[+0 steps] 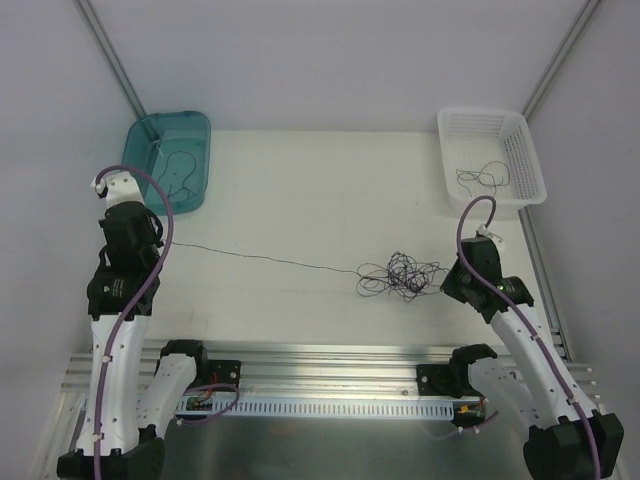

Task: Untangle the cables
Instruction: Untie the cable.

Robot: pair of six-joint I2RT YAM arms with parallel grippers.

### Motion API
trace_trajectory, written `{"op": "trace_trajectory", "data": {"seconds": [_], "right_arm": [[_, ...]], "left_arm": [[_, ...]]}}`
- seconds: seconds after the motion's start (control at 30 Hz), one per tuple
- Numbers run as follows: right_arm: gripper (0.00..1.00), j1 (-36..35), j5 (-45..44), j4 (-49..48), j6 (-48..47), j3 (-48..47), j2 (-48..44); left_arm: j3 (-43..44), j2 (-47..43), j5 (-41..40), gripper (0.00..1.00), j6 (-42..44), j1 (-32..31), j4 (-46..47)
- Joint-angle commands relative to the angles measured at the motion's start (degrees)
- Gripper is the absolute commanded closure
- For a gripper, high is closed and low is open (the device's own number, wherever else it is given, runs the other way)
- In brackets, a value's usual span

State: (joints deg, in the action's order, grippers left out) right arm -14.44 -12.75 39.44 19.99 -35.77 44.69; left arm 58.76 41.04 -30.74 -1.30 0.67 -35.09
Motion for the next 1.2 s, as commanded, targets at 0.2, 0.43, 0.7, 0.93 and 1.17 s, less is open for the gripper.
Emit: {"op": "trace_trajectory", "data": {"seconds": [0.2, 0.43, 0.7, 0.93, 1.17], "right_arm": [[0.99, 12.67, 7.99, -1.03, -1.35, -2.02, 0.05], [0.94, 4.96, 15.03, -3.14, -6.01, -3.34, 5.84], [0.27, -8.85, 8.62, 1.95, -10.22, -7.47, 7.43], [0.11, -15.0, 8.36, 3.98, -12.86, -12.48, 5.94], [0.09, -17.2, 8.71, 3.27, -14.45, -12.75, 6.73]], "left_arm": [[-1.45, 1.06, 0.41, 1.0, 1.39, 1.97, 0.9], [-8.48, 2.21, 24.31, 1.0, -3.53, 1.97, 2.22], [-14.99, 1.6, 31.96, 0.59, -4.59, 1.97, 2.22], [-13.15, 2.91, 51.55, 0.26, -6.69, 0.31, 2.66], [-7.89, 8.61, 53.69, 0.09, -4.42, -23.4, 6.16]]}}
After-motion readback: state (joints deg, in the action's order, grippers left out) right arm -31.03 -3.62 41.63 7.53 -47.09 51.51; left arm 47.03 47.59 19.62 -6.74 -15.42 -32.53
